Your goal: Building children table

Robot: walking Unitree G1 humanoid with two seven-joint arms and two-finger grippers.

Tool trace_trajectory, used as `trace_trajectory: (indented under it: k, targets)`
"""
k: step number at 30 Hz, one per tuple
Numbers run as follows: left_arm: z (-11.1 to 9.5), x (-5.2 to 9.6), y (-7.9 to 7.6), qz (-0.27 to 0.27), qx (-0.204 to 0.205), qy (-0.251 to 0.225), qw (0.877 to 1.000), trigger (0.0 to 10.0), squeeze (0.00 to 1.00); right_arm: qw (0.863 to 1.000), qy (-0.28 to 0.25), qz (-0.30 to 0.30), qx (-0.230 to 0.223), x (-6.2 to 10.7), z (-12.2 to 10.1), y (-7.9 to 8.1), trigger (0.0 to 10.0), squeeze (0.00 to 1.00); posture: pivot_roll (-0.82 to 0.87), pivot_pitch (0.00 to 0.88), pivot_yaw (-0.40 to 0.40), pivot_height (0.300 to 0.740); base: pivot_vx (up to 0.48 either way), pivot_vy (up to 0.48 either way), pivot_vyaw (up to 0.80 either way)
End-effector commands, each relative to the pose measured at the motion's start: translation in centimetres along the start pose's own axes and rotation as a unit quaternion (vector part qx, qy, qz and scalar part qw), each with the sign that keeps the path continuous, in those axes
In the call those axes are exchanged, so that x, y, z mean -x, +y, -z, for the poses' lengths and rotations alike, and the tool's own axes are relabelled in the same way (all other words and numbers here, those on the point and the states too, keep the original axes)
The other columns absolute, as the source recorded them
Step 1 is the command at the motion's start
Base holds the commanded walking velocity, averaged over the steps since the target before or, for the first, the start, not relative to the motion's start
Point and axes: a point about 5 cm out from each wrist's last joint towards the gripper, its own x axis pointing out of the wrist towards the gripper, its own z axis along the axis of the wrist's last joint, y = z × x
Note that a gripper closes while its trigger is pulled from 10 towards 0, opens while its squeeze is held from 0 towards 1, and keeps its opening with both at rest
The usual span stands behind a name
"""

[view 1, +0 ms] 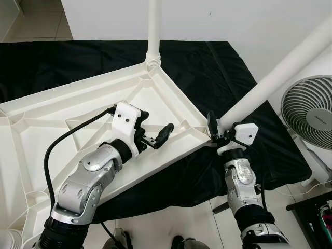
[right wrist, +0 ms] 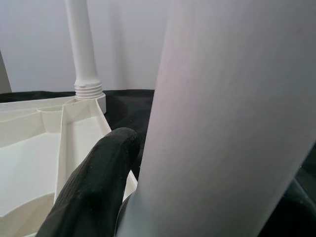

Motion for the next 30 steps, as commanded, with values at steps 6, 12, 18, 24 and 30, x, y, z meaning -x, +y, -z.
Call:
trace_trajectory:
  k: [6, 12, 18, 24, 30]
  targets:
    - [-0.4, 0.0, -0.2, 0.012, -0.001, -0.004, 1.000, 10.0, 0.00, 0.971, 0.236, -0.019, 0.026, 1.9, 5.4, -0.9, 10.0, 0.00, 0.14, 0.191, -0.026, 0.740, 0.000, 0.000, 0.00]
    - [-0.4, 0.0, -0.2, 0.012, -0.002, -0.004, 1.000, 10.0, 0.00, 0.970, 0.240, -0.027, 0.034, 1.5, 5.3, -1.2, 10.0, 0.00, 0.14, 0.191, -0.029, 0.740, 0.000, 0.000, 0.00]
    - [-0.5, 0.0, -0.2, 0.009, -0.002, -0.005, 1.000, 10.0, 0.00, 0.973, 0.218, -0.040, 0.070, 1.6, 4.9, -1.3, 10.0, 0.00, 0.14, 0.188, -0.033, 0.740, 0.000, 0.000, 0.00]
    - [-0.4, 0.0, -0.1, 0.010, -0.003, -0.005, 1.000, 10.0, 0.00, 0.981, 0.175, -0.025, 0.084, 1.5, 3.9, -1.7, 10.0, 0.00, 0.14, 0.177, -0.033, 0.740, 0.000, 0.000, 0.00]
    - [-0.4, -0.2, -0.1, 0.012, -0.003, -0.006, 1.000, 10.0, 0.00, 0.989, 0.140, -0.001, 0.046, 1.3, 3.0, -2.2, 10.0, 0.00, 0.14, 0.169, -0.033, 0.740, 0.000, 0.000, 0.00]
